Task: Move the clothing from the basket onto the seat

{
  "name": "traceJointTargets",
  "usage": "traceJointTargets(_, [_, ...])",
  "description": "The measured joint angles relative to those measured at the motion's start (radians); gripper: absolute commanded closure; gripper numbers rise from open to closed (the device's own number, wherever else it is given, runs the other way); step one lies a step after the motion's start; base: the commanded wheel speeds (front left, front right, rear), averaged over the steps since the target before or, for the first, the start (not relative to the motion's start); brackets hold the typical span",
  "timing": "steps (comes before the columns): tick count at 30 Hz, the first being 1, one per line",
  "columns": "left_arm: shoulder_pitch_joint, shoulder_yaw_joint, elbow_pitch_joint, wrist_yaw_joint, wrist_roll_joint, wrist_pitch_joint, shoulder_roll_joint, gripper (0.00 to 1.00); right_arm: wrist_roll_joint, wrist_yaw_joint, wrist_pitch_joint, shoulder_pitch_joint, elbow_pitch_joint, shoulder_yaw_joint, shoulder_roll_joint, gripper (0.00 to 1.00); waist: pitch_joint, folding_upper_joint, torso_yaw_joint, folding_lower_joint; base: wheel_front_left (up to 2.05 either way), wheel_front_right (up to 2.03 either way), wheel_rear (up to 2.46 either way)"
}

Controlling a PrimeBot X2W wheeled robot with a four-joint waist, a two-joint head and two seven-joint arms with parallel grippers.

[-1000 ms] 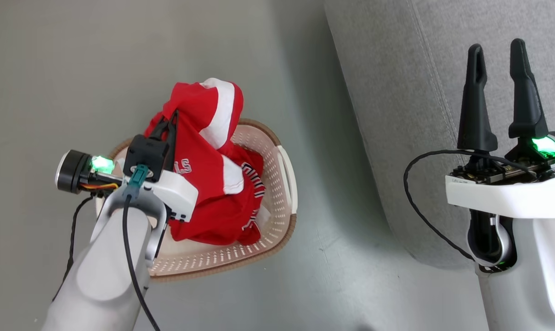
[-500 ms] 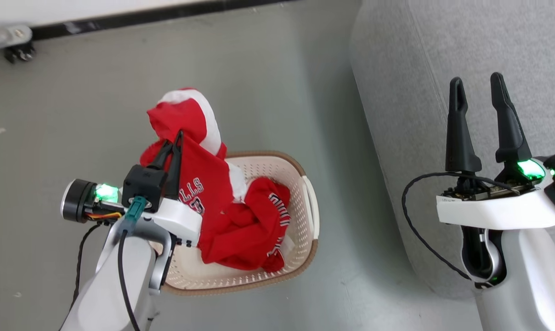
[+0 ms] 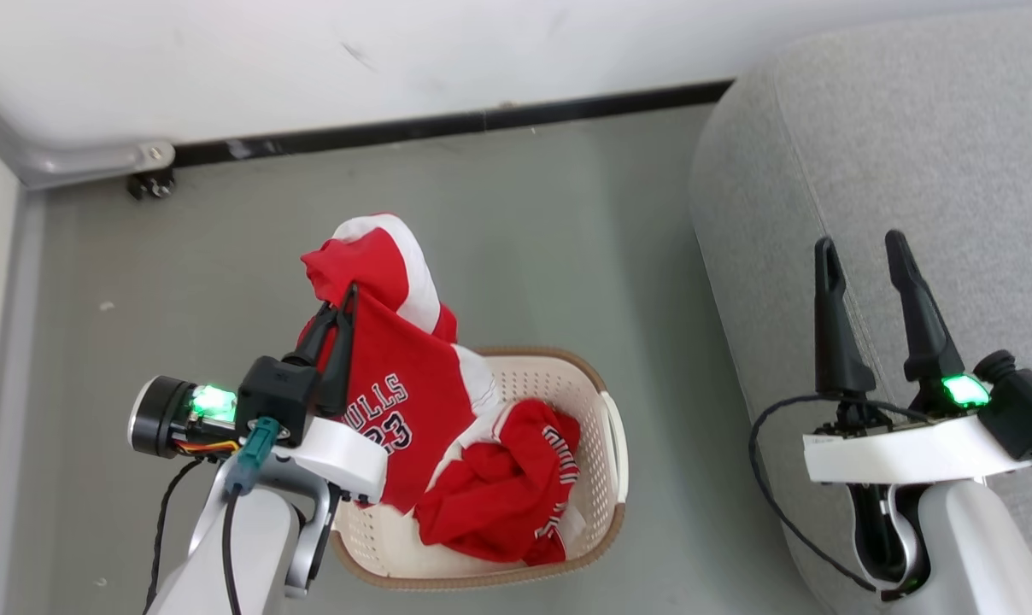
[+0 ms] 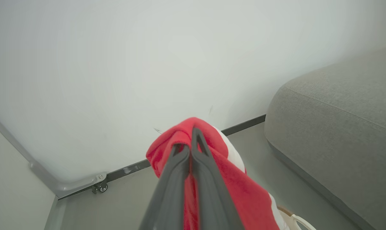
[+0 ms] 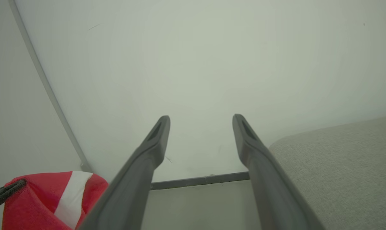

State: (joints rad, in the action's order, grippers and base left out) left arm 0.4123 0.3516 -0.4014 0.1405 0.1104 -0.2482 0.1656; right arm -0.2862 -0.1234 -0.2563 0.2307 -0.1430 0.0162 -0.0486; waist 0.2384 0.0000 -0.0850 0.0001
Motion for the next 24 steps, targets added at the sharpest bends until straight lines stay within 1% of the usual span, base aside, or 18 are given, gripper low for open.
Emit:
traceJointTargets(4, [-0.018, 0.016, 0.03, -0.009, -0.001, 0.0, 0.005, 1.0, 0.007, 0.0, 0.0, -0.028, -0.017, 0.011, -0.011, 0.0, -0.043, 0.0, 0.018, 0.0, 0.0, 0.0, 0.0])
traceJointTargets(9, [-0.023, 0.034, 0.057, -0.027, -0.005, 0.0, 0.009, 1.0, 0.007, 0.0, 0.0, -0.057, -0.035, 0.069, -0.028, 0.0, -0.094, 0.0, 0.039, 0.0, 0.0, 0.0, 0.0])
traceJointTargets(15, [-0.023, 0.063, 0.095, -0.053, -0.017, 0.0, 0.009, 1.0, 0.002, 0.0, 0.002, -0.092, -0.085, 0.181, -0.066, 0.0, -0.149, 0.0, 0.062, 0.0, 0.0, 0.0, 0.0])
traceJointTargets(24, [-0.033, 0.106, 0.133, -0.082, -0.025, -0.003, 0.003, 1.0, -0.08, 0.0, 0.065, -0.108, -0.099, 0.35, -0.129, 0.0, -0.219, 0.0, 0.093, 0.0, 0.0, 0.0, 0.0])
